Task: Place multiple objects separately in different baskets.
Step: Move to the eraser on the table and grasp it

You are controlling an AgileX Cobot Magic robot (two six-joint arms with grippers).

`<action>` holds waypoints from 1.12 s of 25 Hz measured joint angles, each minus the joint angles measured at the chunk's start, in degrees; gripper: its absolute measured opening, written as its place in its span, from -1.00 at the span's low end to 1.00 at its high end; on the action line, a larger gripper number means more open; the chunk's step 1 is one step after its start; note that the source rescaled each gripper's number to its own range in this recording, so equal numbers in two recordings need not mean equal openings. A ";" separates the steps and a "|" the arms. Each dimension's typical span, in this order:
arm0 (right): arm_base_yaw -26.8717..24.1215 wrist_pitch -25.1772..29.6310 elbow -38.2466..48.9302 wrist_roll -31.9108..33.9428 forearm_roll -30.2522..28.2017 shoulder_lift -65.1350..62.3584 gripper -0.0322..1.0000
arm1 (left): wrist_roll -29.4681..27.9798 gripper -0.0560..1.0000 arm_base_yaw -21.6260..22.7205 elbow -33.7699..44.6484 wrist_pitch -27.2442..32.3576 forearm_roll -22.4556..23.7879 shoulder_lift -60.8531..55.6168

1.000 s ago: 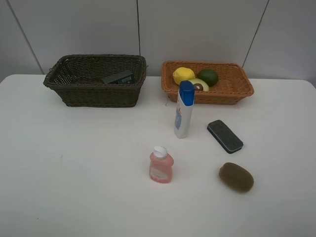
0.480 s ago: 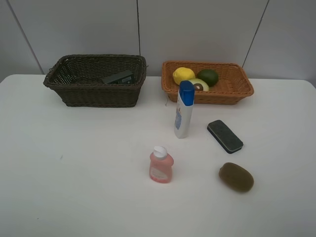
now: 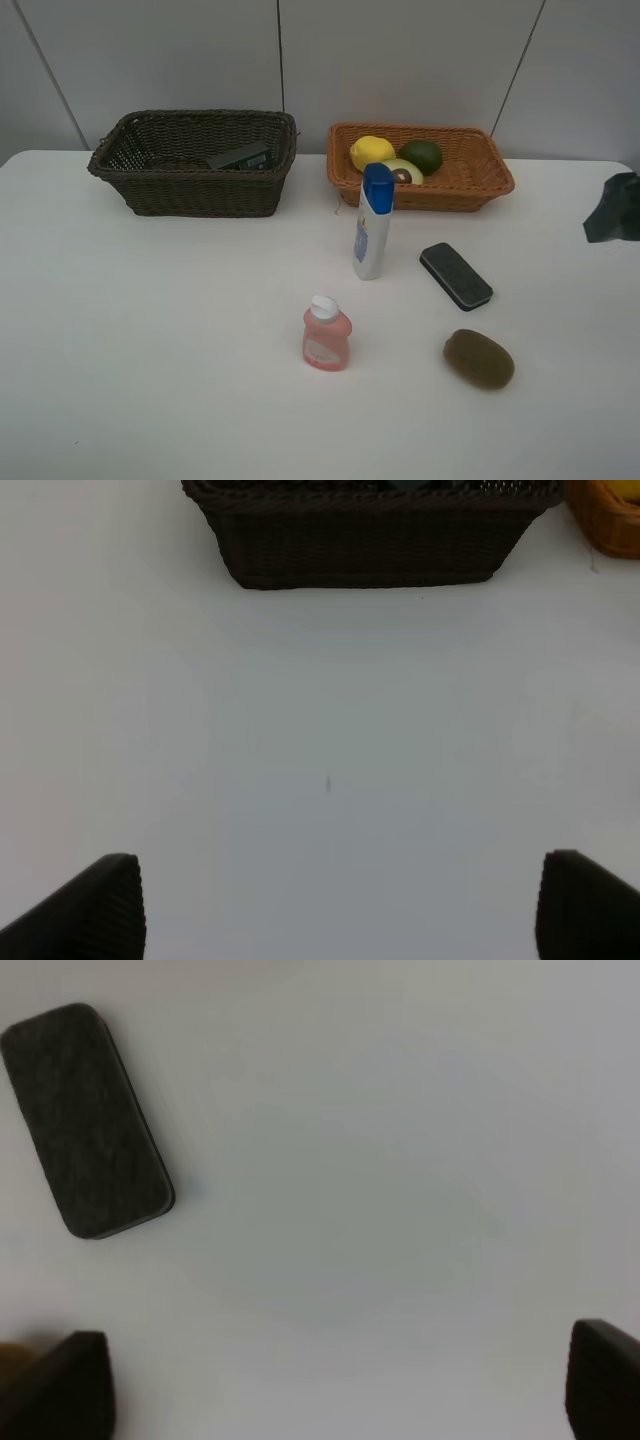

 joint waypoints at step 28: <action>12.83 -5.13 -19.66 -4.94 7.94 47.73 1.00 | 0.00 0.99 0.00 0.00 0.12 -0.18 0.00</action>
